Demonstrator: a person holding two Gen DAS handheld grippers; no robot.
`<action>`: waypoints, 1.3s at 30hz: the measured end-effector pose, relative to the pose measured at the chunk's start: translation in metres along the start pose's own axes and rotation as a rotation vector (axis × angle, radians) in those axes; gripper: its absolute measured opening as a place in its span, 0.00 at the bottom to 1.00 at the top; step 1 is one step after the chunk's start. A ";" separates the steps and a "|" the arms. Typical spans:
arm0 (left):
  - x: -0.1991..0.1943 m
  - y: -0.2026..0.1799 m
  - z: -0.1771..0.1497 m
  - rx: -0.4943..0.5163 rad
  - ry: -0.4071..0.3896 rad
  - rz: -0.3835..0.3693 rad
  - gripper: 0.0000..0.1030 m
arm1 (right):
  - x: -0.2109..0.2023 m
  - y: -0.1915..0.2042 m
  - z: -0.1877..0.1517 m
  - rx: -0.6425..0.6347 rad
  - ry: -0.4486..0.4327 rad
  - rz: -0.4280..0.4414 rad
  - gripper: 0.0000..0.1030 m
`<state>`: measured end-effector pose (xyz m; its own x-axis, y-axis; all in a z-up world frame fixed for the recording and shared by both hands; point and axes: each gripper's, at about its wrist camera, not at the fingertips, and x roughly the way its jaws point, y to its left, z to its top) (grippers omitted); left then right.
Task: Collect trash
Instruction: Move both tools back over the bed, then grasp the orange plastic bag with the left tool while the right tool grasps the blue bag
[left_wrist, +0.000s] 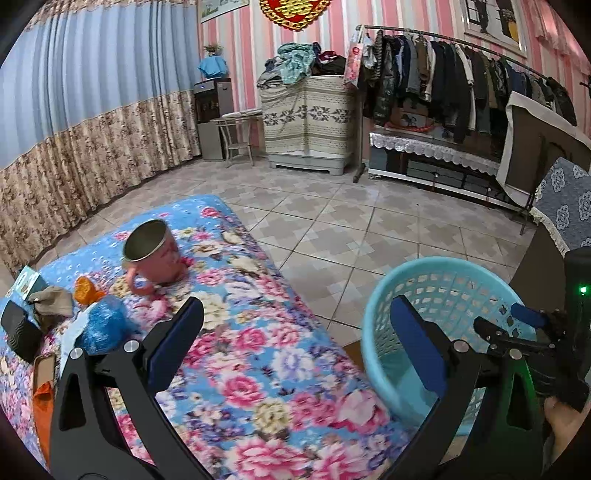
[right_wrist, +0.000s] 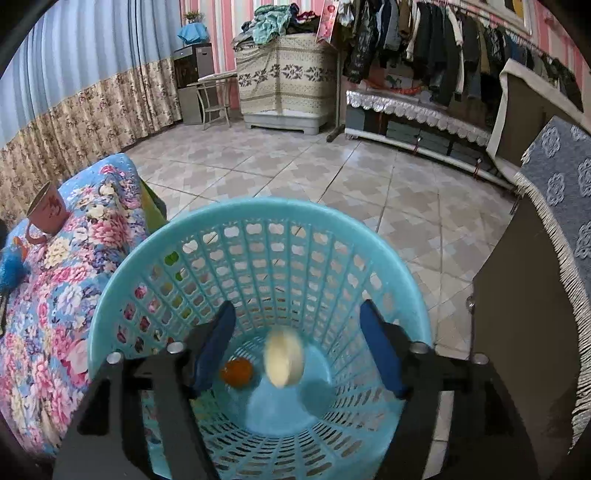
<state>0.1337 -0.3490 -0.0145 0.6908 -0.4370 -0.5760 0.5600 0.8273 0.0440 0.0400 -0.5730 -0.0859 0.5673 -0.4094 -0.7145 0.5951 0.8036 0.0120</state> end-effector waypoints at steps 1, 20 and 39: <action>-0.002 0.004 -0.001 -0.007 0.000 0.003 0.95 | 0.000 0.002 0.000 -0.003 0.002 -0.003 0.67; -0.085 0.195 -0.065 -0.158 0.017 0.296 0.95 | -0.092 0.161 -0.012 -0.073 -0.234 0.171 0.91; -0.070 0.305 -0.150 -0.315 0.156 0.328 0.94 | -0.095 0.321 -0.022 -0.257 -0.194 0.268 0.91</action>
<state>0.1877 -0.0130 -0.0833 0.7176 -0.0972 -0.6896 0.1415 0.9899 0.0077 0.1651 -0.2667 -0.0293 0.7939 -0.2253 -0.5648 0.2645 0.9643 -0.0130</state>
